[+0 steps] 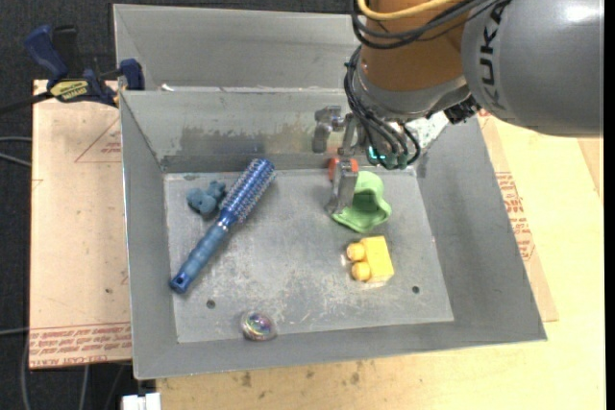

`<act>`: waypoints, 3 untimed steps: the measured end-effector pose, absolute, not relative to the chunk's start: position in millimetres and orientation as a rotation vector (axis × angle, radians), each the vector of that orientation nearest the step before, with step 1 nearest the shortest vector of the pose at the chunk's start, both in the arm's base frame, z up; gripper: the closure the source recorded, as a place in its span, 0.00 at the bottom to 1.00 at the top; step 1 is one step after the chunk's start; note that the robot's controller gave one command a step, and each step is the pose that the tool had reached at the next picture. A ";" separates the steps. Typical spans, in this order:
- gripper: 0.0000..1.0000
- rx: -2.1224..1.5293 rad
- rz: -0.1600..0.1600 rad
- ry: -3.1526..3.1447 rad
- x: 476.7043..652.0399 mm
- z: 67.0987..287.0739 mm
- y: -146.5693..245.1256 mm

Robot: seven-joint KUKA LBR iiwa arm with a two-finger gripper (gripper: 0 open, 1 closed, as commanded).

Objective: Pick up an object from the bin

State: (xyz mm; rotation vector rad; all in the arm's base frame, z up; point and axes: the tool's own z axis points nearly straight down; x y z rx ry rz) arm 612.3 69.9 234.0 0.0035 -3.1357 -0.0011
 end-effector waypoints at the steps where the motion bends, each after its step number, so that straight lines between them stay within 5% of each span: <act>1: 0.00 0.352 -0.004 -3.137 631.4 72.8 147.1; 3: 0.00 1.207 -0.005 -2.906 612.1 110.3 236.9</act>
Offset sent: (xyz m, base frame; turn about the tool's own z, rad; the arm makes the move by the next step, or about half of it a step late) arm 0.0150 0.0752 -0.1640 -0.2222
